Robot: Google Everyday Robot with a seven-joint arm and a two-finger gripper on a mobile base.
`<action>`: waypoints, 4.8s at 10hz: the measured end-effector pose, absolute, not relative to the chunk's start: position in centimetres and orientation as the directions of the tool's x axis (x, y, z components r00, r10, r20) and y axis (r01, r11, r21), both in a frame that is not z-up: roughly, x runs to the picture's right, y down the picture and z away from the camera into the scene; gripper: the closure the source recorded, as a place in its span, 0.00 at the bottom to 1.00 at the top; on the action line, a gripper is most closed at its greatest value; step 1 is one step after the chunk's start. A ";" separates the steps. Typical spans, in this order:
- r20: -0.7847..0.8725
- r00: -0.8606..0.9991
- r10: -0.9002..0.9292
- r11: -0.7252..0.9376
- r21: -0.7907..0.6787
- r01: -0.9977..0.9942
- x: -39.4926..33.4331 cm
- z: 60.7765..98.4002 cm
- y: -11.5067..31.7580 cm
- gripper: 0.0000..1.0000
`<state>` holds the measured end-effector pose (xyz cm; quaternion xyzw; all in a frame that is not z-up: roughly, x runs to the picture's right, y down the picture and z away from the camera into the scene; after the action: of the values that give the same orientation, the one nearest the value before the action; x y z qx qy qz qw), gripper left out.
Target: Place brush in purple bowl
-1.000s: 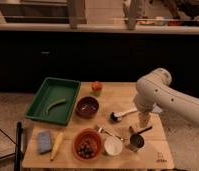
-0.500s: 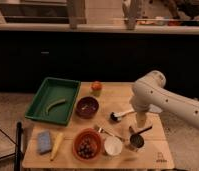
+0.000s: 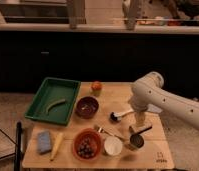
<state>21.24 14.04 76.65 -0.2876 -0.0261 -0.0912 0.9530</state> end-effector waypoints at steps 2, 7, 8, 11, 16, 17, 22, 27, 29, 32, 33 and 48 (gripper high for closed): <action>0.114 0.979 -0.166 0.814 -0.544 0.202 21.3 77.4 14.2 0.20; 0.150 0.973 -0.174 0.799 -0.556 0.229 21.4 80.2 15.0 0.20; 0.155 0.972 -0.176 0.797 -0.557 0.233 21.5 80.8 15.3 0.20; 0.170 0.968 -0.183 0.792 -0.559 0.248 21.4 81.9 15.4 0.20; 0.192 0.964 -0.183 0.782 -0.566 0.261 21.6 84.1 16.5 0.20; 0.194 0.964 -0.183 0.781 -0.567 0.262 21.6 84.4 16.7 0.20; 0.195 0.963 -0.188 0.790 -0.552 0.266 21.9 84.7 16.3 0.20; 0.226 0.948 -0.225 0.798 -0.516 0.312 20.9 85.5 14.9 0.20; 0.233 0.946 -0.227 0.802 -0.506 0.318 20.9 86.0 14.2 0.20; 0.238 0.947 -0.217 0.812 -0.494 0.310 21.2 87.2 13.5 0.20; 0.237 0.948 -0.213 0.815 -0.493 0.306 21.4 87.6 13.4 0.20; 0.233 0.952 -0.201 0.797 -0.525 0.297 22.0 91.8 15.0 1.00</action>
<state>22.02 15.01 91.77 -0.2897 -0.0831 -0.1317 0.9444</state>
